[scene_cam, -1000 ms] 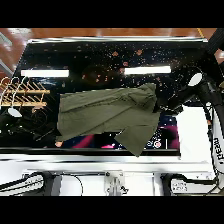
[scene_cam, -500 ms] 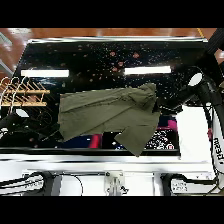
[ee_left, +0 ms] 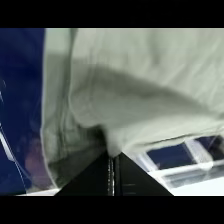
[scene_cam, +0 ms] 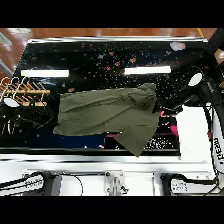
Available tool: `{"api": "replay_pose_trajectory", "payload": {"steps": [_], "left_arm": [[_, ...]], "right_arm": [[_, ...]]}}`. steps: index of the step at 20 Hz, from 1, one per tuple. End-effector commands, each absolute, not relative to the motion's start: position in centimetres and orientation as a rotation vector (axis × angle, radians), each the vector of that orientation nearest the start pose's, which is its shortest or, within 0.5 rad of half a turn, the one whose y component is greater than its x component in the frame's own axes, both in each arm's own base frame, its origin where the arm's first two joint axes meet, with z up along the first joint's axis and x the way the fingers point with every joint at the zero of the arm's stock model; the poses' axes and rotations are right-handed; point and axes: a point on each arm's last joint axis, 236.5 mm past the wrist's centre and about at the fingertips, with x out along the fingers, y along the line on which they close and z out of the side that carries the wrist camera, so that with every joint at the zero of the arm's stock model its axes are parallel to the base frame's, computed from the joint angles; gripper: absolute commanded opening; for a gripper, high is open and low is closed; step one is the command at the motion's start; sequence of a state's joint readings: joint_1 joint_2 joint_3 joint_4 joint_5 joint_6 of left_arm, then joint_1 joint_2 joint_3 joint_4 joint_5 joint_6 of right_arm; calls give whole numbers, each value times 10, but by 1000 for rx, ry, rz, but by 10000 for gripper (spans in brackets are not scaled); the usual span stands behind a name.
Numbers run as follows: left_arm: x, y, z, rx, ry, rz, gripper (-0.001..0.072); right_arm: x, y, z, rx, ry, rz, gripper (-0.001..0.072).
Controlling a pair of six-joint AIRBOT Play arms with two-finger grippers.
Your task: Fold the shirts.
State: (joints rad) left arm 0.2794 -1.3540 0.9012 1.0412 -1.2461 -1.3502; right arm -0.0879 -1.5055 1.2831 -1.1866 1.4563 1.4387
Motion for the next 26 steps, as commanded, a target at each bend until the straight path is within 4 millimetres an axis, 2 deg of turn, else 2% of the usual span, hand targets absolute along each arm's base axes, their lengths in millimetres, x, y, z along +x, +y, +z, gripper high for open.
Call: {"api": "replay_pose_trajectory", "payload": {"steps": [1, 4, 8, 9, 11, 15, 16, 17, 18, 19, 24, 26], "left_arm": [[326, -9, -55, -629, 1460, -146, 33], [325, -5, -64, -660, 1478, -123, 33], [308, -22, -85, -687, 1575, -127, 34], [304, -25, -89, -693, 1593, -127, 77], [303, -25, -91, -699, 1605, -127, 403], [303, -5, -73, -757, 1605, -110, 410], [298, 0, -69, -765, 1623, -110, 436], [288, 5, -68, -760, 1659, -105, 507], [278, 11, -71, -740, 1696, -91, 540], [270, 16, -74, -714, 1726, -77, 543], [270, 8, -97, -732, 1689, -67, 544], [271, -4, -106, -784, 1673, -87, 544]], "right_arm": [[353, 55, -27, 316, 1612, 285, 660], [357, 52, -28, 313, 1599, 265, 660], [357, 52, -28, 333, 1604, 245, 661], [357, 52, -28, 333, 1604, 245, 660], [356, 52, -28, 333, 1608, 246, 661], [347, 51, -28, 320, 1643, 252, 661], [347, 50, -28, 315, 1646, 250, 661], [347, 50, -28, 315, 1646, 250, 661], [347, 50, -28, 316, 1645, 250, 661], [347, 50, -28, 316, 1646, 250, 660], [346, 51, -28, 321, 1649, 253, 660], [346, 53, -27, 324, 1648, 257, 660]]}}
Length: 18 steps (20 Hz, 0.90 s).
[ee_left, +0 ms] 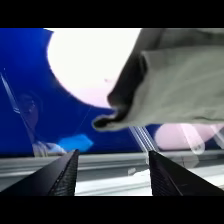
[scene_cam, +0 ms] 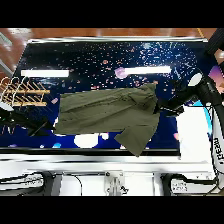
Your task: Fold the shirts.
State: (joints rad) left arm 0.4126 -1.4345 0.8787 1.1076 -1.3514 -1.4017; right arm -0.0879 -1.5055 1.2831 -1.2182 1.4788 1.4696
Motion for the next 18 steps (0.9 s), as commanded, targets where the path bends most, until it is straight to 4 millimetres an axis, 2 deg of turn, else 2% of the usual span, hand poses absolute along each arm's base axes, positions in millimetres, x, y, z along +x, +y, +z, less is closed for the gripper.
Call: {"api": "replay_pose_trajectory", "payload": {"steps": [1, 4, 5, 6, 9, 11, 12, 13, 14, 16, 18], "left_arm": [[270, -11, -109, -803, 1676, -108, 543], [276, -13, -115, -806, 1658, -107, 532], [280, -13, -116, -809, 1642, -103, 492], [284, -13, -116, -810, 1628, -97, 414], [288, -14, -119, -799, 1618, -90, 374], [287, -18, -119, -790, 1625, -100, 211], [286, -21, -117, -785, 1628, -126, 96], [285, -26, -114, -781, 1629, -160, 34], [284, -29, -112, -781, 1633, -187, 34], [281, -31, -106, -770, 1644, -218, 34], [282, -31, -101, -753, 1630, -230, 34]], "right_arm": [[346, 53, -27, 324, 1648, 256, 660], [346, 53, -27, 325, 1649, 256, 660], [346, 53, -27, 327, 1649, 254, 661], [346, 53, -27, 327, 1650, 253, 661], [346, 53, -27, 335, 1652, 245, 660], [345, 52, -27, 338, 1656, 241, 661], [344, 53, -28, 338, 1660, 242, 663], [342, 53, -29, 336, 1670, 244, 669], [334, 52, -34, 336, 1697, 250, 671], [305, 50, -51, 386, 1790, 253, 671], [280, 57, -68, 520, 1852, 272, 671]]}}
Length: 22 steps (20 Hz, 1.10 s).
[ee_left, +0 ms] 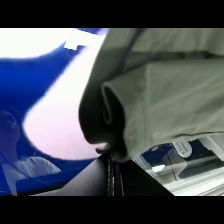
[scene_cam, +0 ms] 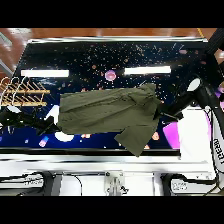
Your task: Fold the shirts.
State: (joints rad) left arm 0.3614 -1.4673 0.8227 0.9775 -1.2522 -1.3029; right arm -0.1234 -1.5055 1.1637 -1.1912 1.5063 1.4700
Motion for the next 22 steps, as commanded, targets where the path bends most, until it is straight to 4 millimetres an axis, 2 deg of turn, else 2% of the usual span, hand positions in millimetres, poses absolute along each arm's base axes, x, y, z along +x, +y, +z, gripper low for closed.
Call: {"api": "replay_pose_trajectory", "payload": {"steps": [1, 4, 10, 14, 15, 16, 17, 20, 21, 22], "left_arm": [[283, -30, -98, -741, 1618, -235, 33], [286, -29, -90, -725, 1588, -236, 33], [288, -27, -82, -709, 1561, -236, 33], [292, -26, -79, -706, 1551, -237, 34], [295, -25, -76, -701, 1545, -240, 33], [298, -24, -74, -696, 1535, -240, 34], [302, -22, -71, -689, 1523, -240, 33], [315, -17, -61, -670, 1487, -242, 33], [319, -16, -57, -666, 1479, -245, 34], [321, -16, -52, -653, 1473, -258, 33]], "right_arm": [[274, 58, -77, 580, 1852, 263, 670], [280, 50, -96, 586, 1801, 204, 670], [317, 38, -110, 588, 1652, 116, 659], [307, 42, -128, 609, 1721, 127, 659], [308, 43, -129, 611, 1717, 130, 575], [312, 44, -129, 619, 1700, 128, 423], [316, 47, -127, 639, 1684, 136, 384], [327, 68, -122, 661, 1642, 205, 383], [326, 75, -122, 631, 1646, 227, 295], [324, 80, -119, 594, 1651, 264, 116]]}}
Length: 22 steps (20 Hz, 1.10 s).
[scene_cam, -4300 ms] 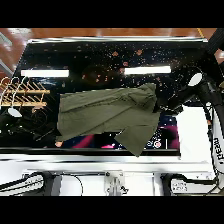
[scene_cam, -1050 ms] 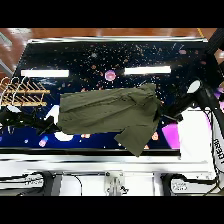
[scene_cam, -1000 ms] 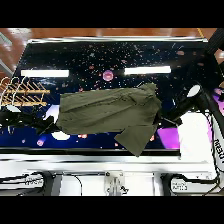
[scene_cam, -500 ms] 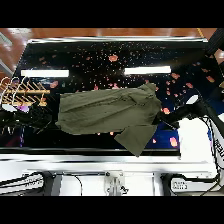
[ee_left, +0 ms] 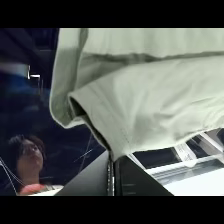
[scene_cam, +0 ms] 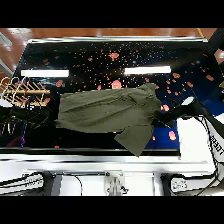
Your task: Fold the shirts.
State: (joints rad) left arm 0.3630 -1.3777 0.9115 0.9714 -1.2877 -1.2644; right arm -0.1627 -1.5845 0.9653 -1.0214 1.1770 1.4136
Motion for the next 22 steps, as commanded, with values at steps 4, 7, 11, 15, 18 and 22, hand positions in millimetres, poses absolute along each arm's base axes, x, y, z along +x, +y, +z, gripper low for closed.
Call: {"api": "replay_pose_trajectory", "payload": {"steps": [4, 7, 11, 15, 18, 22], "left_arm": [[358, -5, 2, -500, 1290, -313, 31], [402, -31, 136, -295, 924, -461, 32], [391, -49, 389, -54, 274, -417, 32], [285, -53, 557, -41, -200, -308, 32], [225, -58, 584, 7, -304, -258, 32], [199, -34, 546, 79, -145, -100, 33]], "right_arm": [[359, 82, -34, 400, 1459, 447, 76], [403, 89, 123, 291, 1033, 505, 76], [363, 70, 405, 69, 266, 374, 75], [228, 49, 558, -22, -218, 209, 75], [174, 50, 561, -50, -244, 182, 75], [154, 31, 530, -112, -126, 86, 75]]}}
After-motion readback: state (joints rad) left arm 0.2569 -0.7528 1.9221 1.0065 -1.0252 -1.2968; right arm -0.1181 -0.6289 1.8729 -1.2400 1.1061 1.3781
